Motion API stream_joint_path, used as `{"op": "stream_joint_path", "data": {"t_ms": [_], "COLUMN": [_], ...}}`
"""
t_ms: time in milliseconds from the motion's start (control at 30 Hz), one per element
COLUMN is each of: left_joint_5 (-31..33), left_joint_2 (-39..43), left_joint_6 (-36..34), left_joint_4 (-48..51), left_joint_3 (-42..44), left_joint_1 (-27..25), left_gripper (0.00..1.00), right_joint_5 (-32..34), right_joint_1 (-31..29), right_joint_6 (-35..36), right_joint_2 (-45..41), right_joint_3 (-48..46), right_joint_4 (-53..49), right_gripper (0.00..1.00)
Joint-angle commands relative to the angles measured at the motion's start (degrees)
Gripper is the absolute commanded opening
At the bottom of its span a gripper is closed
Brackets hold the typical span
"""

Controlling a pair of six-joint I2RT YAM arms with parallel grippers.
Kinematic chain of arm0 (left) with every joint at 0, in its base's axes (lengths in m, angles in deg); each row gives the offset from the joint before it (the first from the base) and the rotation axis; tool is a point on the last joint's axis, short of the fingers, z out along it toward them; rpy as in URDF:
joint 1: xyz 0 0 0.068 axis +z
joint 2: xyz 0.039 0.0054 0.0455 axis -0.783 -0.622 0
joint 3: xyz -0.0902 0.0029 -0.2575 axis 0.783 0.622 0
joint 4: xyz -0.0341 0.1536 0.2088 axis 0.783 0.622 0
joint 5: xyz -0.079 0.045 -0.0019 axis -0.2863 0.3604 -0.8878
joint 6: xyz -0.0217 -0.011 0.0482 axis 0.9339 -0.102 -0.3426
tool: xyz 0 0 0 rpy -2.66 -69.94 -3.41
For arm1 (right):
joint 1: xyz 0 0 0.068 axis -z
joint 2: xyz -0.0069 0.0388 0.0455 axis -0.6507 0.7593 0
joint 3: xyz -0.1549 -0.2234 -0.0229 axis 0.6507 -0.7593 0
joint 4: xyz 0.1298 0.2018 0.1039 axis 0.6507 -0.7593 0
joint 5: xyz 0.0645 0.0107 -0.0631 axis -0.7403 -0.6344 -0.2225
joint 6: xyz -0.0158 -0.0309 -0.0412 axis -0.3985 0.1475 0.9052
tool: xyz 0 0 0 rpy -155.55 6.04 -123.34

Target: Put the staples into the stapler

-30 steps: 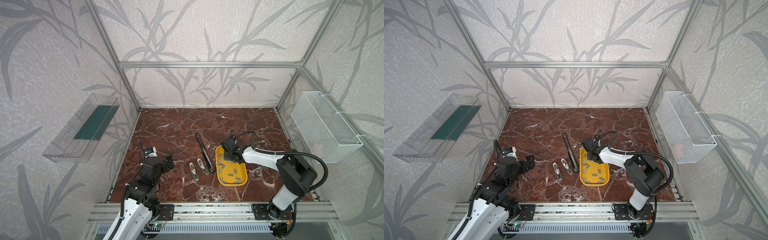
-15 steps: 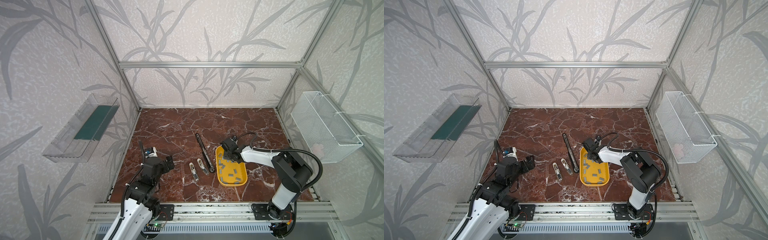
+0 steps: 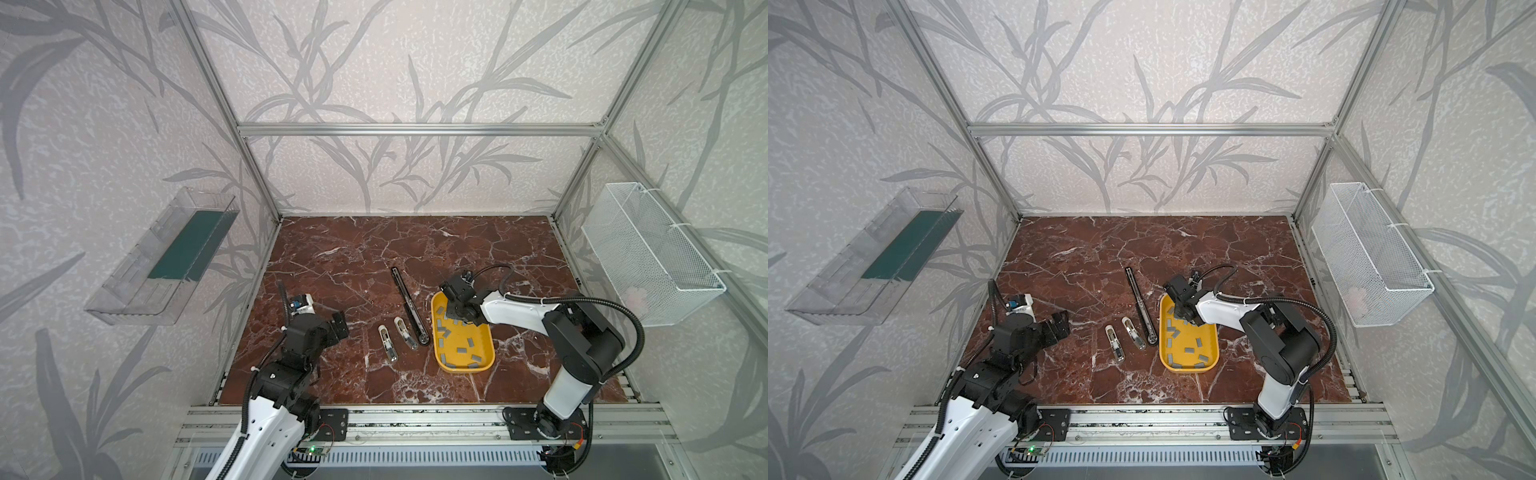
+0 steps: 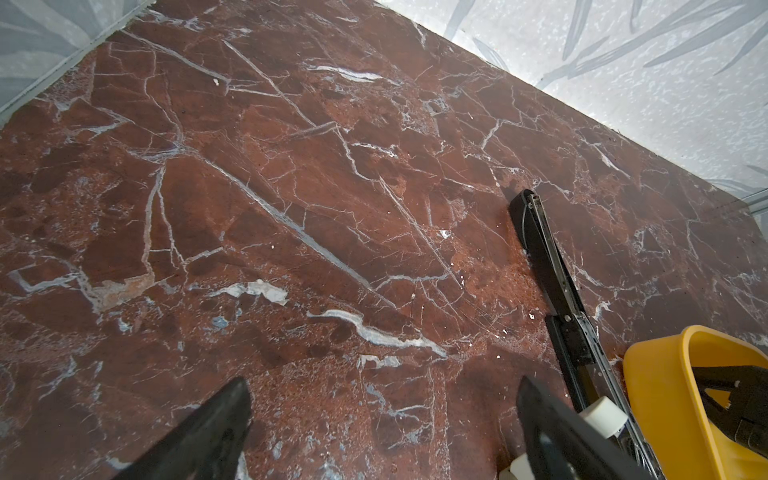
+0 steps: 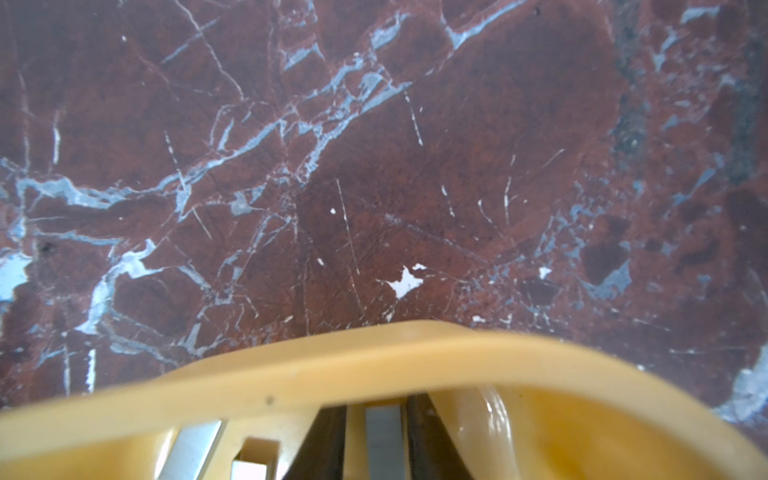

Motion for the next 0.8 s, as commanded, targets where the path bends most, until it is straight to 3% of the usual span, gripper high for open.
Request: {"op": "stream_joint_path", "data": {"t_ms": [0, 333, 767], "left_joint_5": [0.12, 0.09, 0.42], "left_joint_2": [0.50, 0.54, 0.37], "left_joint_6": [-0.50, -0.49, -0.34], "left_joint_4": [-0.43, -0.52, 0.09], "left_joint_3": [0.72, 0.85, 0.62], "left_joint_1": [0.12, 0.11, 0.11], "left_gripper": [0.99, 0.99, 0.99], "right_joint_5": [-1.29, -1.27, -1.25], "right_joint_1": [-0.20, -0.21, -0.81], "right_joint_6": [-0.08, 0.25, 3.11], "right_joint_2": [0.23, 1.01, -6.79], "right_joint_3": [-0.82, -1.08, -2.73], "right_joint_4": [-4.32, -4.09, -4.37], "right_gripper": [0.28, 0.14, 0.11]}}
